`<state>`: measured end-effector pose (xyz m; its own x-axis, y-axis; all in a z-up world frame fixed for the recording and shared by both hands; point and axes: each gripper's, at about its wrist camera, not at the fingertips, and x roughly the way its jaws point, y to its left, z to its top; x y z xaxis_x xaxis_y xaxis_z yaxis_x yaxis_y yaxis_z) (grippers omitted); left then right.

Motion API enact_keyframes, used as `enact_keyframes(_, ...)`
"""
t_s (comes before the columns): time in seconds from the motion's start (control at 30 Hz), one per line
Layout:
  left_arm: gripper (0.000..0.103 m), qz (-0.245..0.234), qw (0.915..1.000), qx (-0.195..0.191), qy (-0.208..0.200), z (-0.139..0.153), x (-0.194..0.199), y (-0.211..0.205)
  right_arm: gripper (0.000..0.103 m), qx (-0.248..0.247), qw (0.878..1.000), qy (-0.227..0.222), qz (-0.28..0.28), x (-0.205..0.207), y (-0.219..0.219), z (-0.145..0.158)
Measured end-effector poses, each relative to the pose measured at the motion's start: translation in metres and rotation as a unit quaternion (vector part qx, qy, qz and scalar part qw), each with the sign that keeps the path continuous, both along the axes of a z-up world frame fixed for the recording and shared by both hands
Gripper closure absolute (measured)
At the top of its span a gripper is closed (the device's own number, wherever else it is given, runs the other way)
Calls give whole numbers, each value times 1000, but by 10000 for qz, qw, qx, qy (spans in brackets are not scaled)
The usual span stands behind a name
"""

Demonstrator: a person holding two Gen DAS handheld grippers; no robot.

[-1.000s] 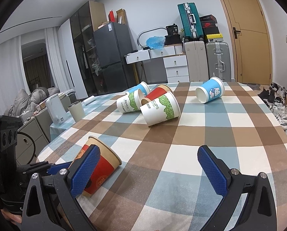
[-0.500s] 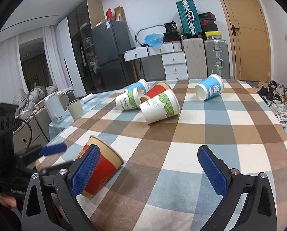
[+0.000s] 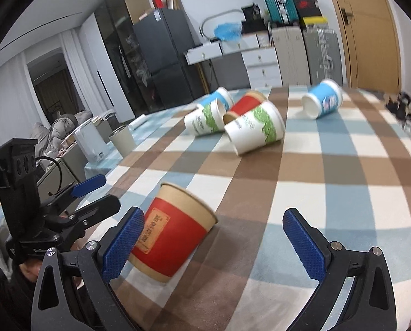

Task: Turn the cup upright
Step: 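Close the right tool around the upright red cup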

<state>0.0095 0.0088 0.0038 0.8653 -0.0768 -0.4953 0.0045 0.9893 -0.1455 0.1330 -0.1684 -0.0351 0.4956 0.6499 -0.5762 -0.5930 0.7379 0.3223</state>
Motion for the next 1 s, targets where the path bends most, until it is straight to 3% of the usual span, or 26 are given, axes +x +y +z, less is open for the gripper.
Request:
enact_keyframes(0.5,1,113,9998,94,-161,-12,8,11,3,222,9915,1242,306,21,24,-14)
enact_keyframes(0.83,1,92,9999,64,-76,-21,12,12,3,135,9865,1598,347,34,38,-19)
enact_keyframes(1.0,1,82,9999,66,-75,-22,11,12,11,244,9793,1973,367,42,39,-28)
